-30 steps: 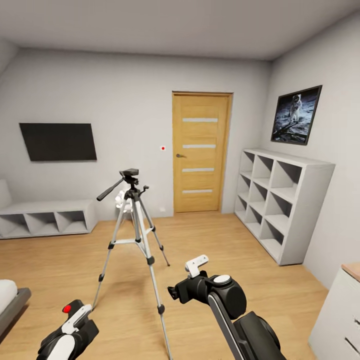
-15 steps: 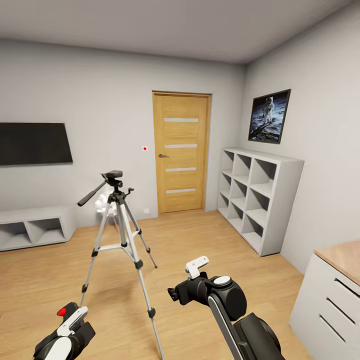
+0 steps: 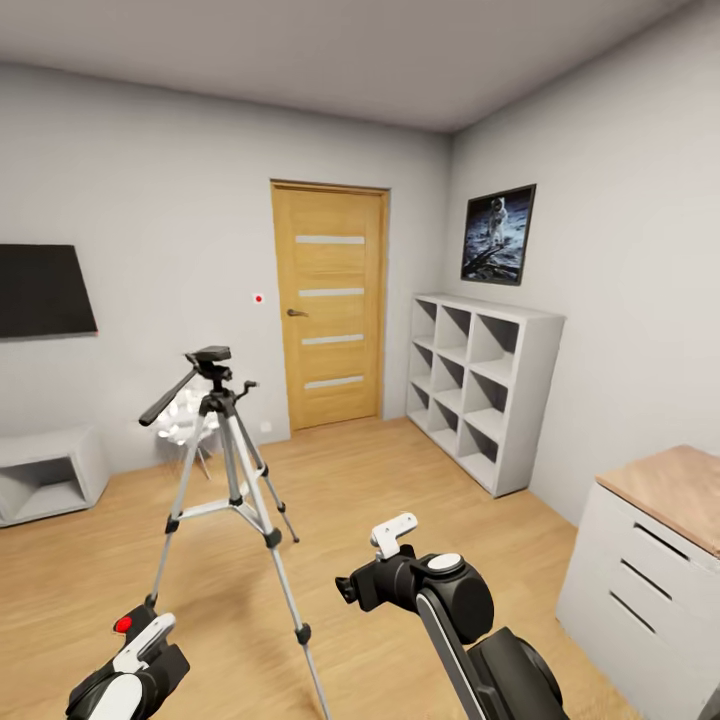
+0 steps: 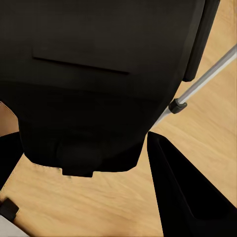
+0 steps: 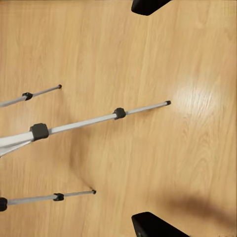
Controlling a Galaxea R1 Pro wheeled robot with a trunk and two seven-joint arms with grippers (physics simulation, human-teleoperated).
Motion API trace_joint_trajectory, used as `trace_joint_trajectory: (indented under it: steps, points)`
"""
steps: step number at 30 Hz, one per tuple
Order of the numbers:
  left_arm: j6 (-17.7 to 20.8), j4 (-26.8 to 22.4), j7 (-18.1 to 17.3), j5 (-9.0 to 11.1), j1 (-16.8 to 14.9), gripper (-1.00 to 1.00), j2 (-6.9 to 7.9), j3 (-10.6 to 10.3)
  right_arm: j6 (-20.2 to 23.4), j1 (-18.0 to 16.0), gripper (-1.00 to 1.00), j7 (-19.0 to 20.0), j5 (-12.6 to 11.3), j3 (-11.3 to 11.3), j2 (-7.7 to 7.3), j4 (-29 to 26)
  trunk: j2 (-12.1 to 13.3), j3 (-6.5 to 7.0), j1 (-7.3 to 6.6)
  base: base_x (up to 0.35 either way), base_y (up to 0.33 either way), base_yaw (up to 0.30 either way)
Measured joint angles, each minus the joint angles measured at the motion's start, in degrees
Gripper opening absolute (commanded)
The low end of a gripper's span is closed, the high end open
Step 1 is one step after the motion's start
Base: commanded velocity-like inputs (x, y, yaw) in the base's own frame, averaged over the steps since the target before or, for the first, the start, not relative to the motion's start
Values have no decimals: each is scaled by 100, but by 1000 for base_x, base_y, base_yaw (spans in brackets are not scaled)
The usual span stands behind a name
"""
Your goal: Attach the digital camera to the camera tripod in the bedroom.
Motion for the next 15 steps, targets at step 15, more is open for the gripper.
trace_joint_trajectory:
  steps: [15]
  points:
    - [1,0,0,2,0,-100,1,0,0,13,100,0,1,0,0,-7,0,0,0,0,323,-265]
